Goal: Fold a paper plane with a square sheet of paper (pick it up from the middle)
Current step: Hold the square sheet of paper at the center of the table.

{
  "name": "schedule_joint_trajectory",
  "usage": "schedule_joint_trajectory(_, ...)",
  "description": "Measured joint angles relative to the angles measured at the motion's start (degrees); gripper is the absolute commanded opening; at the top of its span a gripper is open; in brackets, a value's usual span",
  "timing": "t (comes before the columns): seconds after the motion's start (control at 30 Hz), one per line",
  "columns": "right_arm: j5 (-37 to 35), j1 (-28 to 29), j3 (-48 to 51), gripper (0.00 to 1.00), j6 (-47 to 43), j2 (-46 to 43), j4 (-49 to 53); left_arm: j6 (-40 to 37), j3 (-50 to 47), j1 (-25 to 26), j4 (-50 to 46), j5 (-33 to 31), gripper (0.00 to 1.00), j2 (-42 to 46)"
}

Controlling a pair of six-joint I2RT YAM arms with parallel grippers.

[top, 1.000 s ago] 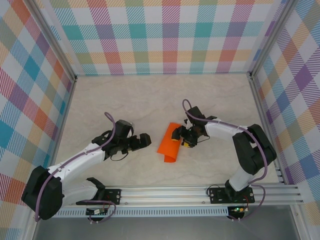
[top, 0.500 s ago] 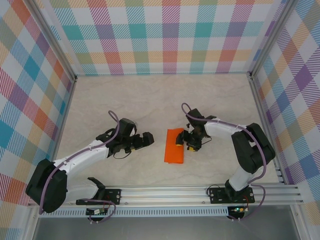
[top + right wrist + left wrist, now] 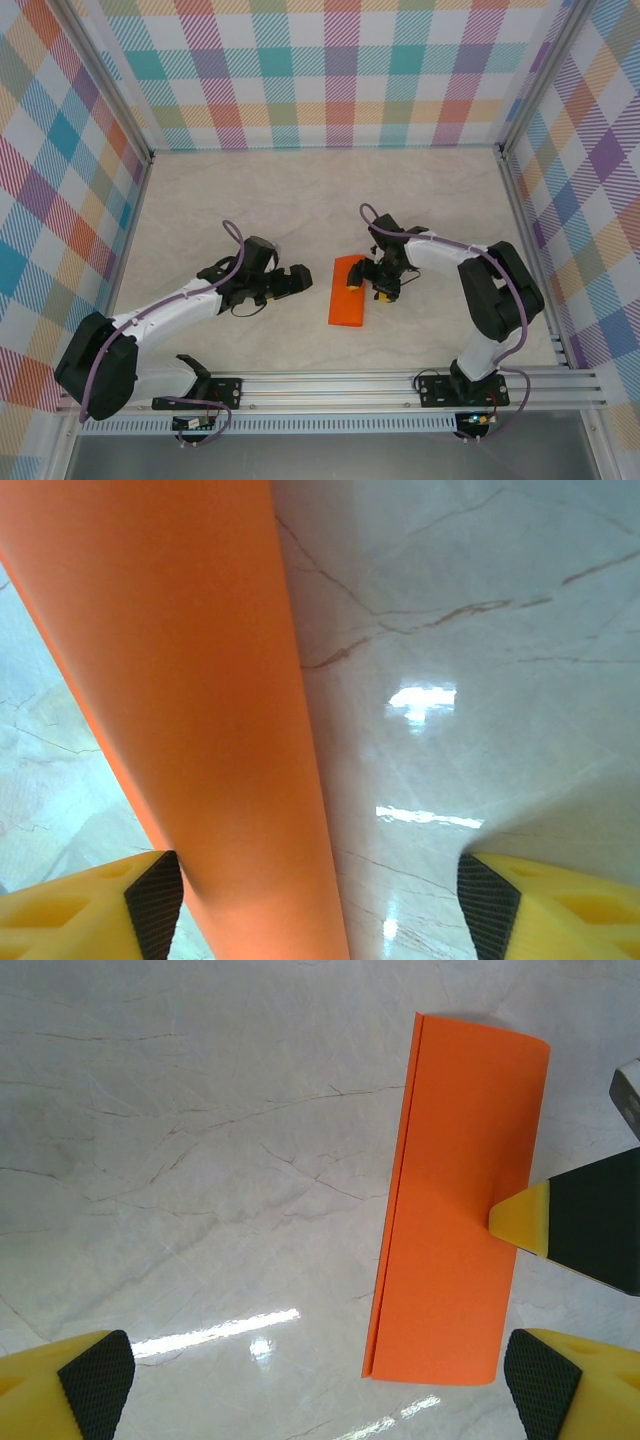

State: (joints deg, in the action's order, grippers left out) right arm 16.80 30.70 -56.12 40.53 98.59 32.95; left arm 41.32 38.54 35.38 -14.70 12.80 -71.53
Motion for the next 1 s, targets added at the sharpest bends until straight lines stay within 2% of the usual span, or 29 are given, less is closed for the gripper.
schedule_joint_trajectory(0.63,-4.83,2.01,-4.92,0.8,1.01,3.69,5.42,0.24,0.81,0.59,0.09,0.04,0.92,-1.03)
schedule_joint_trajectory(1.0,-5.09,2.05,-5.07,0.79,2.1,3.87,5.55,0.24,1.05,0.87,0.35,0.04,0.91,-1.81)
